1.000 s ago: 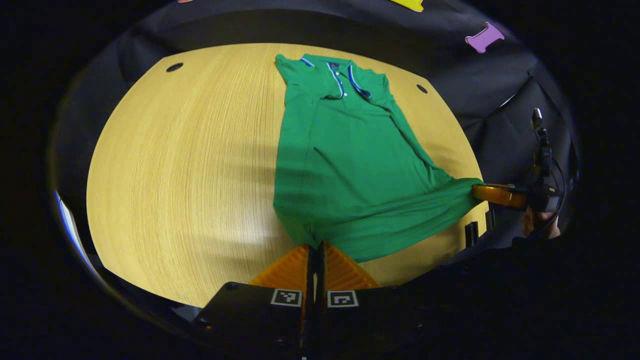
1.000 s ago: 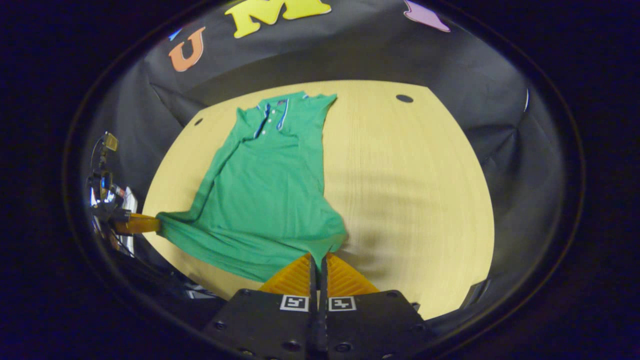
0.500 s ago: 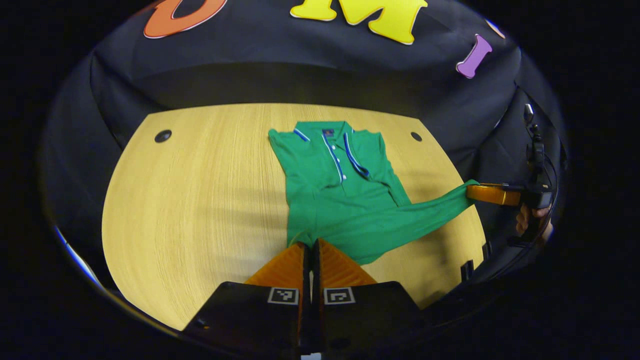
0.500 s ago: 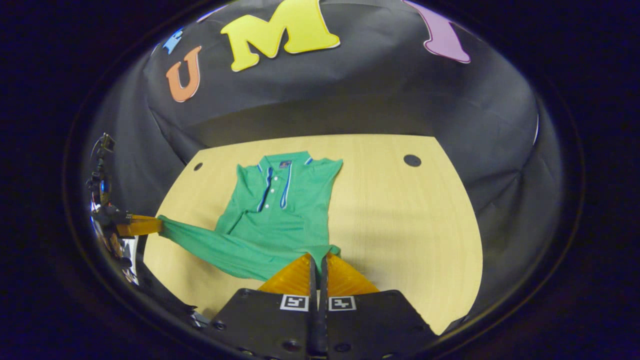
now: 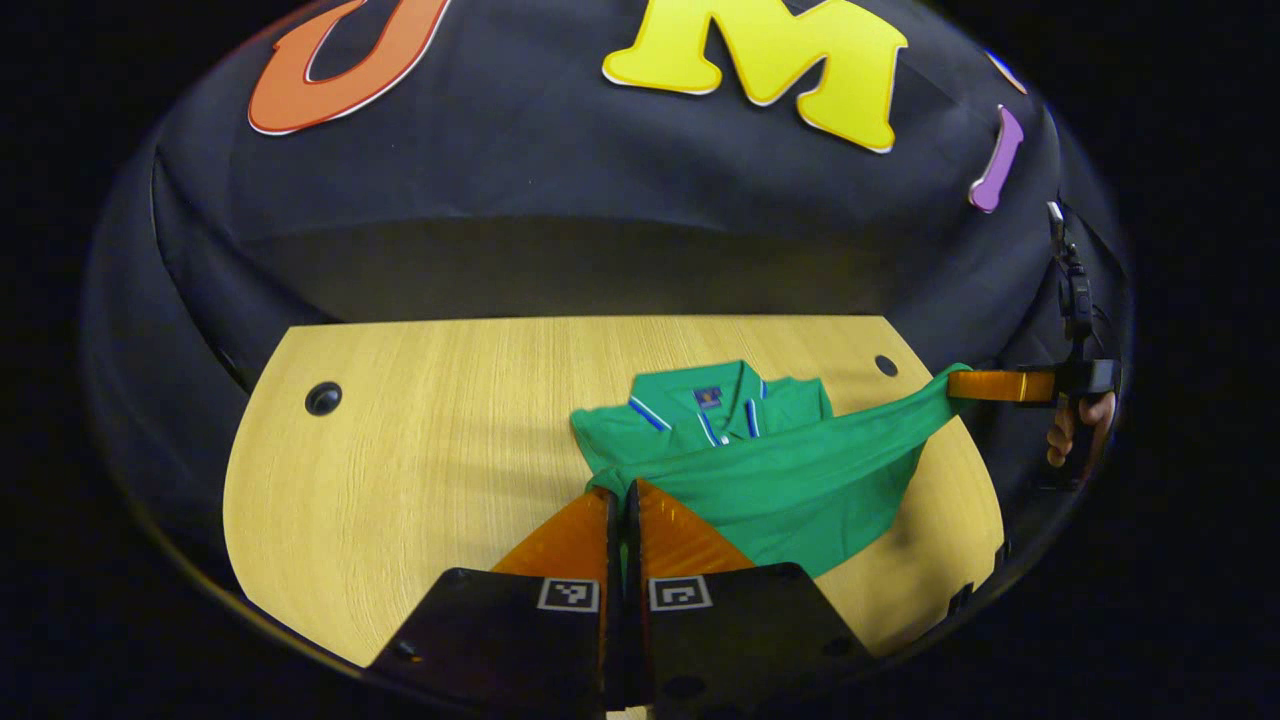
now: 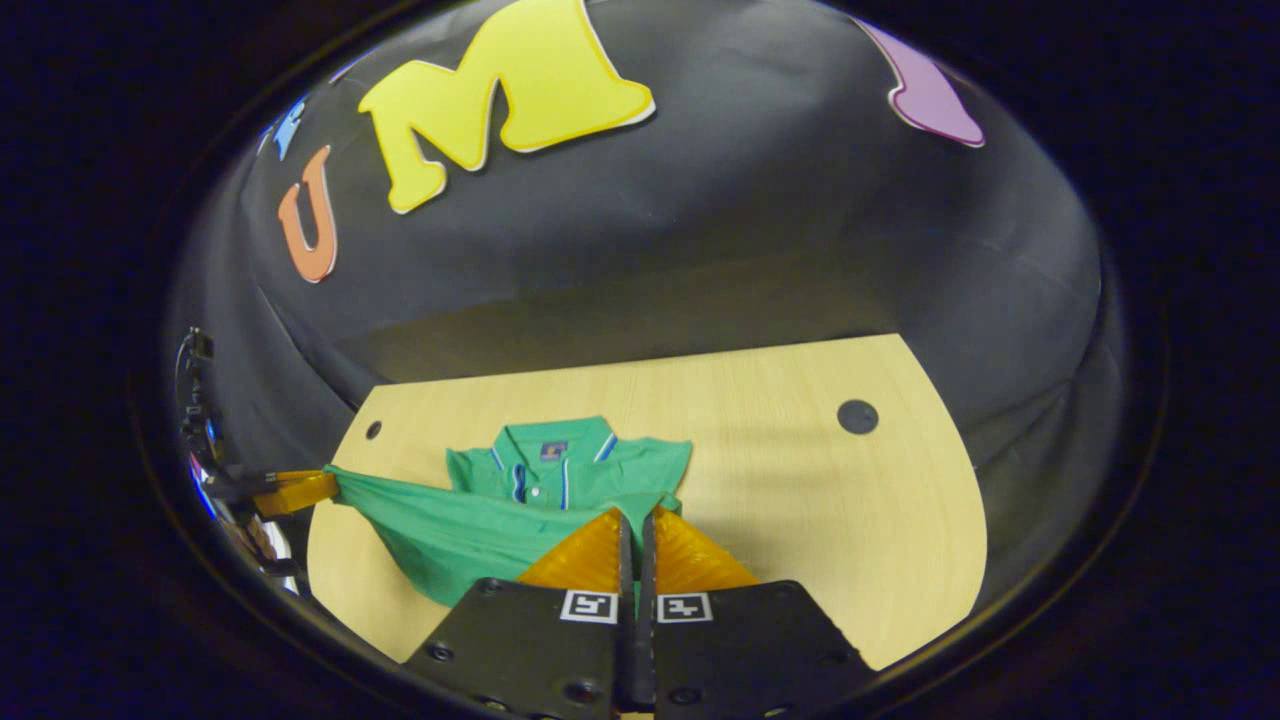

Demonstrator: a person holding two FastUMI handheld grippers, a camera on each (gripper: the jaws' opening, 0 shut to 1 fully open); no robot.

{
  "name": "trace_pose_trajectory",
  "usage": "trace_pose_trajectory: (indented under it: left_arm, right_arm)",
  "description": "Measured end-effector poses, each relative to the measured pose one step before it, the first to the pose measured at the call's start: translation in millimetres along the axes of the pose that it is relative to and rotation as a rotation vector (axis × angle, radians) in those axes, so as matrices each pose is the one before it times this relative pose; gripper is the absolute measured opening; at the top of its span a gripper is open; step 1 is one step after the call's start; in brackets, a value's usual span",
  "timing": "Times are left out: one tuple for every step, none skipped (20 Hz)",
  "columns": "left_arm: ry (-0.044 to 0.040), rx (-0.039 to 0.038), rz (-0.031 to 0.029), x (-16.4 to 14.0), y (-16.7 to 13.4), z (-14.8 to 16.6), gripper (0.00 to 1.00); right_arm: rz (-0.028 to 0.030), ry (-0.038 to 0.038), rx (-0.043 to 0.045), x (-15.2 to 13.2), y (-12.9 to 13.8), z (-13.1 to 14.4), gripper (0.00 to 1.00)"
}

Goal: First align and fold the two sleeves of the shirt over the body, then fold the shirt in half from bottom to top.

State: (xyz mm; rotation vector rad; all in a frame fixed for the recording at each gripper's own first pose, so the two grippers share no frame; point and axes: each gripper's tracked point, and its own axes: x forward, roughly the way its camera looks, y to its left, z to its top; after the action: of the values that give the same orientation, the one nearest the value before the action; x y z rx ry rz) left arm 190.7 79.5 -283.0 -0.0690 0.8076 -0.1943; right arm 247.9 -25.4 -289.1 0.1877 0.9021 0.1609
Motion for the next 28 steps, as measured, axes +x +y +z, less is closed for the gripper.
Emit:
trace_pose_trajectory:
  left_arm:
    - [-0.01366,-0.01131,0.00817,12.9,4.53,8.8,0.06]
    - [-0.01615,-0.0107,0.0019,12.12,2.91,7.16,0.06]
    - [-0.01034,-0.00054,0.00408,12.1,0.98,5.66,0.05]
    - [-0.00215,-0.00091,0.00001,11.93,1.3,2.65,0.05]
    - [-0.0066,-0.00342,0.00414,12.71,1.06,2.64,0.06]
    - [-0.00762,0.00059,0.00852,10.51,1.64,2.12,0.05]
    - [-0.01324,0.00228,0.01101,9.76,2.95,1.49,0.05]
    - [-0.00496,0.00251,0.00671,9.8,1.43,-1.13,0.06]
    - [0.00141,-0.00069,0.00331,8.72,-0.26,-3.02,0.06]
    - [0.00693,-0.00424,0.00787,8.21,1.21,-4.83,0.06]
    - [0.00993,-0.00382,0.01792,9.52,3.02,-5.98,0.06]
    - [0.00063,-0.00818,0.02242,7.53,5.13,-4.66,0.06]
    - [-0.00413,-0.01626,0.01028,7.05,4.12,-3.42,0.07]
    - [-0.00359,-0.01587,0.00646,6.67,2.53,-4.13,0.07]
    - [0.00274,-0.0103,0.01022,6.47,2.45,-5.33,0.07]
    - [0.00957,-0.00854,0.00597,7.16,2.86,-5.4,0.09]
    - [0.01374,-0.00916,-0.00145,6.23,-1.45,-7.24,0.09]
    - [0.0127,-0.00963,-0.01059,4.73,-2.15,-5.82,0.12]
    - [0.00732,-0.00539,0.00574,3.21,1.16,-3.51,0.13]
    - [-0.00153,-0.00393,0.01718,1.39,3.5,-1.18,0.21]
    - [0.00098,-0.01148,-0.00357,-2.24,-2.49,-1.49,0.26]
    - [-0.00018,-0.00676,0.00219,1.4,-2.07,-0.72,0.51]
    - [-0.00163,-0.00393,0.01317,-5.23,1.23,0.67,0.75]
    - [-0.01077,-0.00021,0.00784,-4.84,0.12,1.89,1.0]
    - [-0.01566,0.00219,0.00629,-7.29,-1.57,6.94,1.0]
    - [-0.01796,0.00471,0.00457,-10.68,-1.0,6.55,1.0]
    - [-0.02884,0.00826,0.00633,-14.66,-3.11,9.87,1.0]
    - [-0.03252,0.00981,0.01055,-15.11,-1.99,12.12,1.0]
  right_arm:
    - [0.00085,-0.00813,-0.00107,12.71,0.98,9.87,0.0]
    - [0.00289,-0.00736,0.00377,12.67,2.02,9.08,0.0]
    - [0.00714,-0.00585,-0.00007,10.96,2.54,7.36,0.0]
    - [-0.00398,-0.00972,-0.00961,14.62,1.01,6.06,0.0]
    - [-0.00471,-0.00577,-0.01742,10.34,-1.17,4.83,0.0]
    - [-0.00127,-0.01005,-0.013,7.88,0.29,1.83,0.0]
    - [-0.00449,-0.00612,-0.01063,9.22,-0.31,1.6,0.0]
    - [-0.0044,-0.00108,-0.00813,10.64,-0.33,-1.14,0.0]
    - [-0.00499,0.00263,-0.00526,8.64,-0.96,-2.18,0.0]
    - [-0.00736,0.0017,-0.00643,8.99,-1.02,-3.75,0.0]
    - [-0.0081,0.00656,-0.00891,8.85,-1.61,-4.35,0.0]
    - [-0.00718,0.0108,-0.0125,7.94,-0.99,-6.08,0.0]
    - [-0.01063,0.00603,-0.01615,8.14,-2.07,-4.37,0.0]
    - [-0.01016,0.00196,-0.01393,9.56,-2.31,-5.15,0.0]
    - [-0.0079,-0.00037,-0.00875,6.36,-1.64,-5.58,0.0]
    - [-0.00574,0.00724,-0.00743,4.54,-1.91,-4.06,0.0]
    - [-0.00728,0.00029,-0.00687,3.91,-2.45,-4.07,0.0]
    - [-0.0122,-0.00626,-0.00885,4.16,-1.07,-3.5,0.01]
    - [-0.00703,-0.00149,-0.00468,3.72,-1.37,-2.98,0.01]
    - [-0.01588,0.00532,0.0031,2.88,-2.43,-5.92,0.07]
    - [0.00069,0.00377,0.01164,-0.9,1.45,-3.07,0.09]
    - [0.00143,-0.00162,0.01178,-0.78,0.71,-1.96,0.14]
    - [-0.00907,-0.00741,0.00219,-4.04,-0.7,-0.01,0.34]
    - [-0.01141,-0.01289,-0.00201,-5.27,-2.03,1.12,0.53]
    - [-0.00683,-0.01549,0.00136,-8.03,-0.19,4.34,0.72]
    - [-0.00412,-0.02374,0.00604,-11.63,1.85,5.25,0.91]
    - [-0.00655,-0.03542,0.00832,-15.7,0.92,9.71,0.97]
    - [-0.0087,-0.03722,-0.00049,-15.63,0.76,10.17,0.98]
